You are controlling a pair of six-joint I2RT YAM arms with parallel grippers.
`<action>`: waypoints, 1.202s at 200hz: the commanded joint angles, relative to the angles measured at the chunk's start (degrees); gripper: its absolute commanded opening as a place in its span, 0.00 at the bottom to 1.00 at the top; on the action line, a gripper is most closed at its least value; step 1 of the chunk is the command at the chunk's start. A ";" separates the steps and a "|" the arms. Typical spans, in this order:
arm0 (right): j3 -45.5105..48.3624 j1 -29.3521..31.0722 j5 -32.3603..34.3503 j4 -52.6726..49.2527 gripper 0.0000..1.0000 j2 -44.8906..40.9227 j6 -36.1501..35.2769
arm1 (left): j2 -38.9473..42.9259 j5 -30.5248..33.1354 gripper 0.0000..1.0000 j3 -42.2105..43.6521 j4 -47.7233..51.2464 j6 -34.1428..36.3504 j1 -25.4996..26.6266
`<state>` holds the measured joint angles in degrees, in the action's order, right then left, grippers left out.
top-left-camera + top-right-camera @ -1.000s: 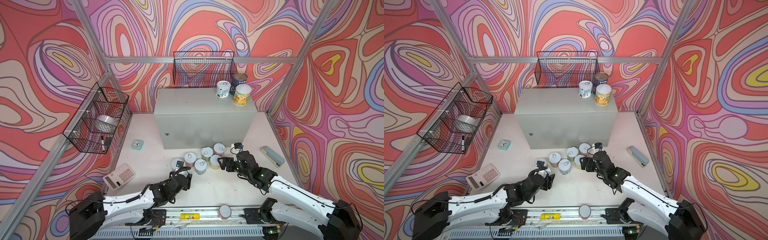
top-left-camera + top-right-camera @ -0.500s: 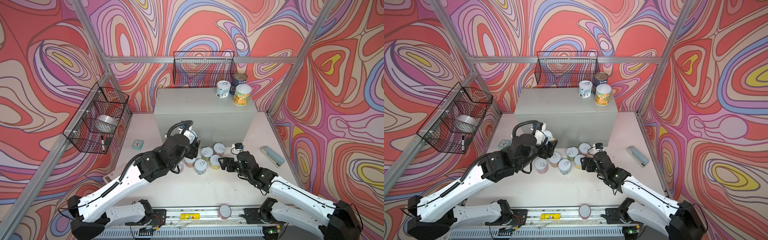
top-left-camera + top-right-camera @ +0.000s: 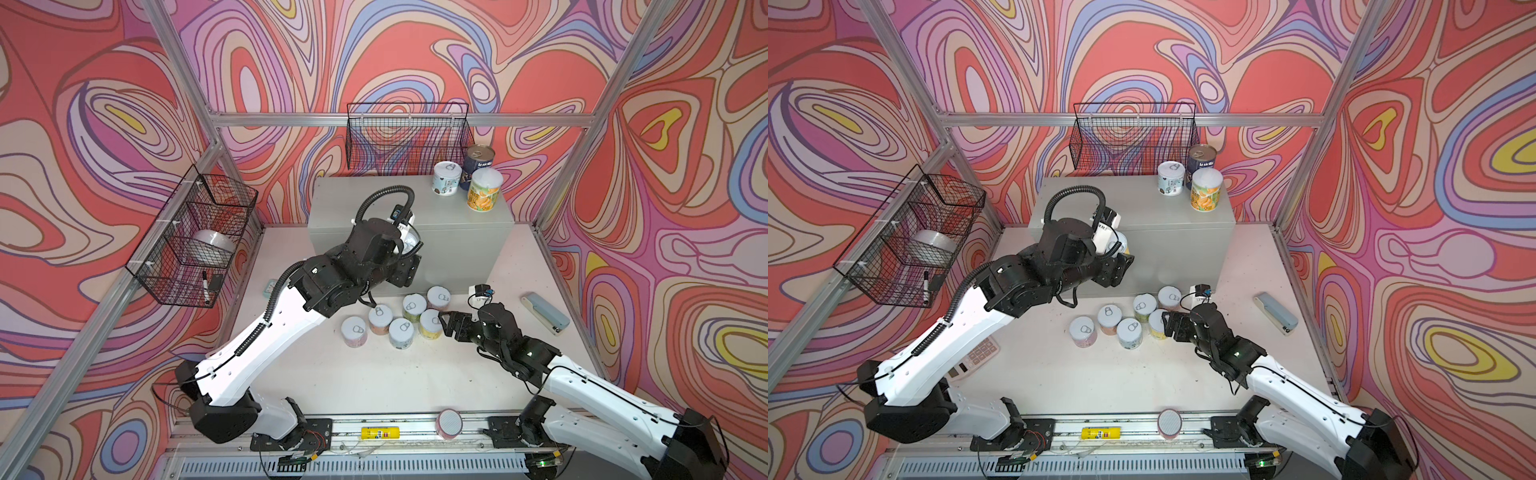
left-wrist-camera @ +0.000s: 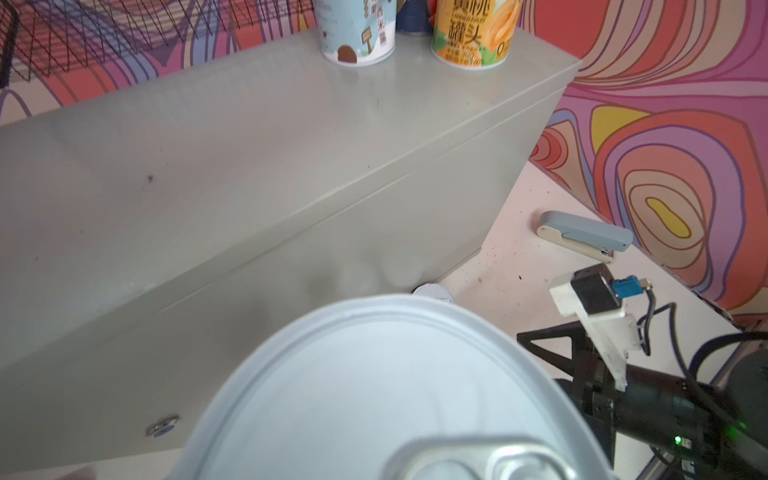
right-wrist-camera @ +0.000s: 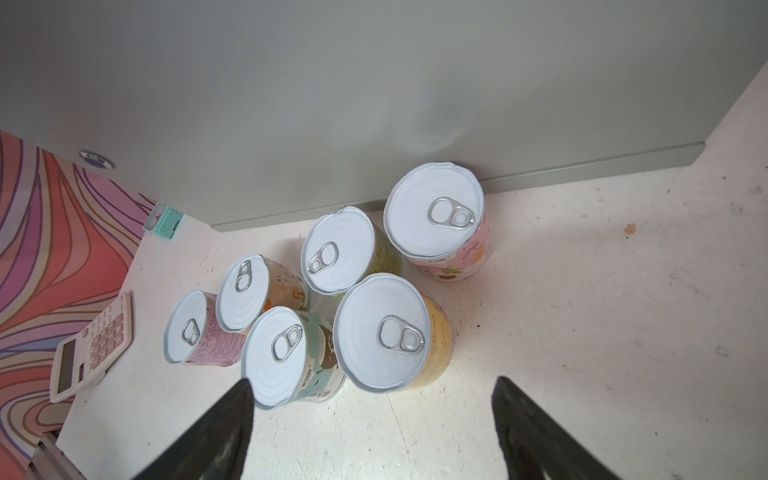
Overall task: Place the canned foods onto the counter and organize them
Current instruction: 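Lift the yellow-labelled can with left gripper toward the cabinet top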
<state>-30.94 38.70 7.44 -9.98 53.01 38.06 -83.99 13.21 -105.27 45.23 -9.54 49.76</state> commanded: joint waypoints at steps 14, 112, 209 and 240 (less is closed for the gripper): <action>1.35 0.15 -0.81 3.53 0.92 1.04 2.44 | -6.24 -3.32 0.00 -10.96 0.77 4.00 -2.66; -1.77 0.15 0.63 2.84 0.92 2.71 0.17 | -27.10 -7.88 0.00 -35.85 0.05 7.74 -5.75; -4.29 0.15 -0.86 5.00 0.92 8.15 -0.61 | -35.58 -10.58 0.00 -43.65 -2.15 6.60 -9.15; -4.28 0.15 -1.02 5.49 0.92 9.29 -0.68 | -36.47 -10.84 0.00 -43.70 -3.20 6.73 -9.23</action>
<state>-34.09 38.70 6.59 -5.72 61.32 38.17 -120.14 3.09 -146.61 47.11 -3.16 40.77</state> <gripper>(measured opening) 0.921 0.757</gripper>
